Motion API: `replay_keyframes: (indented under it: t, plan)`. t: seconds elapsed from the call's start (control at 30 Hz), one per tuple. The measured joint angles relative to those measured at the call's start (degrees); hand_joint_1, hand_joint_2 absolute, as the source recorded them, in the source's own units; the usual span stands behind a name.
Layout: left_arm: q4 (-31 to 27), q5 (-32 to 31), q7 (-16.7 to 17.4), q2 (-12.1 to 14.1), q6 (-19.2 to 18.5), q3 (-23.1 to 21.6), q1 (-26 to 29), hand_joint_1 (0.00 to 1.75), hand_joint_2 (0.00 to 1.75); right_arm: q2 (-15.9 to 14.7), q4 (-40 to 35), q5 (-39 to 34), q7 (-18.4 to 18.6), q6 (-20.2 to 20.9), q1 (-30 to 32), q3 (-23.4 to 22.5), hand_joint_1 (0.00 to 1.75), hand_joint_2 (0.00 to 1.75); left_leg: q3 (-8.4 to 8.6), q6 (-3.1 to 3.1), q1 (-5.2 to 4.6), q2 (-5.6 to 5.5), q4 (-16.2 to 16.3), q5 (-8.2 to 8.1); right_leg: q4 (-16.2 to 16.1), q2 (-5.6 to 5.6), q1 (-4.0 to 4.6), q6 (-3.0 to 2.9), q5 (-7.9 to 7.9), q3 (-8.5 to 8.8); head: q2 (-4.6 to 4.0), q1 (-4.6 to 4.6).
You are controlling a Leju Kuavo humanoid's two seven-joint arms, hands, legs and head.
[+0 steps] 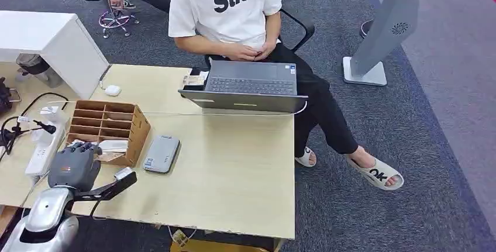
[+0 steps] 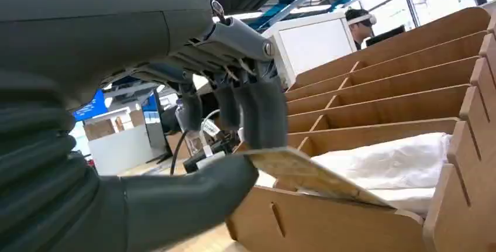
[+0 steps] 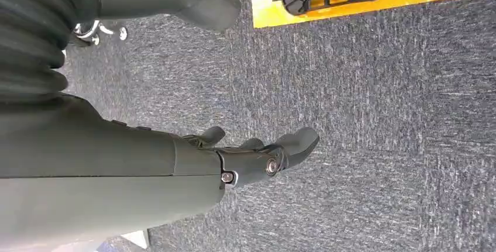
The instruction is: Pass the card to the sensor for recognition and then transmit it.
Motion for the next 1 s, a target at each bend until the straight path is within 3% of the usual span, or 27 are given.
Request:
replay_keyframes:
  t: [0.2, 0.37, 0.47, 1.0]
  plan:
    - [0.09, 0.02, 0.0, 0.02, 0.11, 0.0, -0.29, 1.64, 1.75, 0.0, 0.0, 0.0, 0.0, 0.02, 0.0, 0.0, 0.0, 1.75, 0.0, 0.0, 0.0, 0.0, 0.0, 0.0, 0.0, 0.0, 0.0, 0.0, 0.0, 0.01, -0.02, -0.02]
    - [0.37, -0.37, 0.26, 0.04, 0.57, 0.0, -0.34, 1.57, 1.75, 0.0, 0.0, 0.0, 0.09, 0.09, 0.0, 0.0, 0.0, 1.75, 0.0, 0.0, 0.0, 0.0, 0.0, 0.0, 0.0, 0.0, 0.0, 0.0, 0.0, 0.01, -0.02, -0.02]
    - [0.55, -0.61, 0.68, 0.04, 1.01, 0.0, -0.34, 1.75, 1.75, 0.0, 0.0, 0.0, 0.07, 0.11, 0.0, 0.0, 0.0, 1.75, 0.0, 0.0, 0.0, 0.0, 0.0, 0.0, 0.0, 0.0, 0.0, 0.0, 0.0, 0.01, -0.02, 0.0]
    - [-0.77, 2.51, -0.2, 0.76, 5.51, 0.37, -2.46, 1.75, 1.75, -0.02, 0.0, -0.35, -1.14, -0.24, -0.07, 0.0, 0.0, 1.75, 0.0, 0.01, 0.01, -0.05, 0.01, 0.02, 0.0, -0.02, 0.0, 0.0, 0.01, 0.01, 0.0, 0.02]
